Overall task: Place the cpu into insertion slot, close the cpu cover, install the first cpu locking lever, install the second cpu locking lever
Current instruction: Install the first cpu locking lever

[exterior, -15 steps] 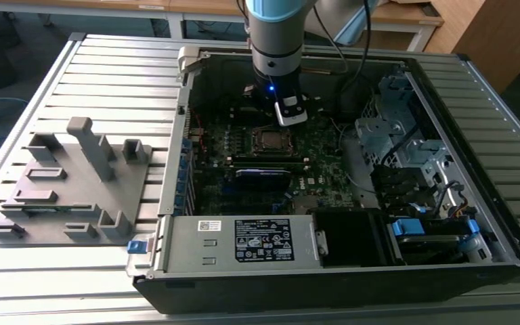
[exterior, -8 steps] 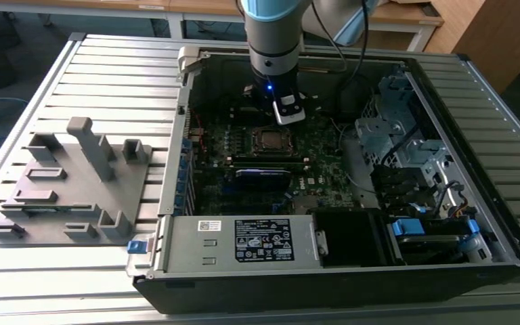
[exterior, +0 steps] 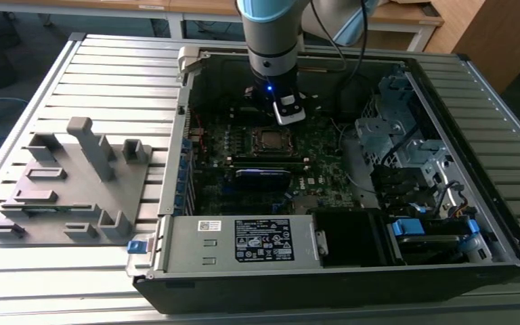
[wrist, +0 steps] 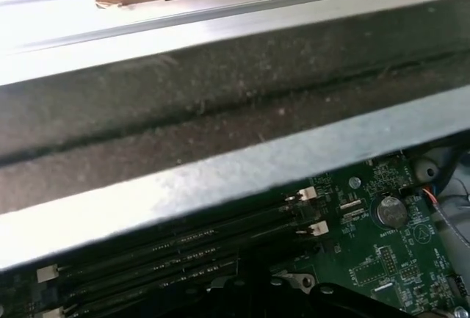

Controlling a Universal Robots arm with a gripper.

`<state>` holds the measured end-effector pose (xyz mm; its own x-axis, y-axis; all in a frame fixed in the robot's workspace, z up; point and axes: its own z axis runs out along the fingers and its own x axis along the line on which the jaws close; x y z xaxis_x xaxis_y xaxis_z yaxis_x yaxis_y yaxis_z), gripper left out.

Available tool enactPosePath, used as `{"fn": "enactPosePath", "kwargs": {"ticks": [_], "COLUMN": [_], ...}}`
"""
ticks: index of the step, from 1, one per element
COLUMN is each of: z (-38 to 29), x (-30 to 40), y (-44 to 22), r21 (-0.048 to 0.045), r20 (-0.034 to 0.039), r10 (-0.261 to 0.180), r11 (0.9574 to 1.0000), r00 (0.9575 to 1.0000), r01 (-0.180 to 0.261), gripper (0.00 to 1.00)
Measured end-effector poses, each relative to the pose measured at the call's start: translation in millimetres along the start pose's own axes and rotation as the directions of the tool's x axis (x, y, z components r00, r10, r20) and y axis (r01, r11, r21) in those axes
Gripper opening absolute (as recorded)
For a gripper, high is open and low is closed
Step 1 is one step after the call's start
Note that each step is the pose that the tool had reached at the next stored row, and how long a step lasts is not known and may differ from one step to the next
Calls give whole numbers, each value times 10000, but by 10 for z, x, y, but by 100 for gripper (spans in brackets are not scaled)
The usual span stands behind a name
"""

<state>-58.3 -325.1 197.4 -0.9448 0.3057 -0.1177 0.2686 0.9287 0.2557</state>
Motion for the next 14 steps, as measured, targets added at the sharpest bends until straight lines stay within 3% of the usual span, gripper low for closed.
{"fn": "enactPosePath", "kwargs": {"ticks": [2,9,11,14], "z": [1,-6,-9,-9], "x": [13,103,127,133], "y": [-4,-32,-39,-40], "r21": [12,50,35,32], "r20": [67,439,483,492], "r10": [-17,-118,-127,-130], "r11": [10000,9999,9999,9999], "r00": [10000,9990,9988,9987], "r01": [17,116,126,129], "gripper": [11,11,11,11]}}
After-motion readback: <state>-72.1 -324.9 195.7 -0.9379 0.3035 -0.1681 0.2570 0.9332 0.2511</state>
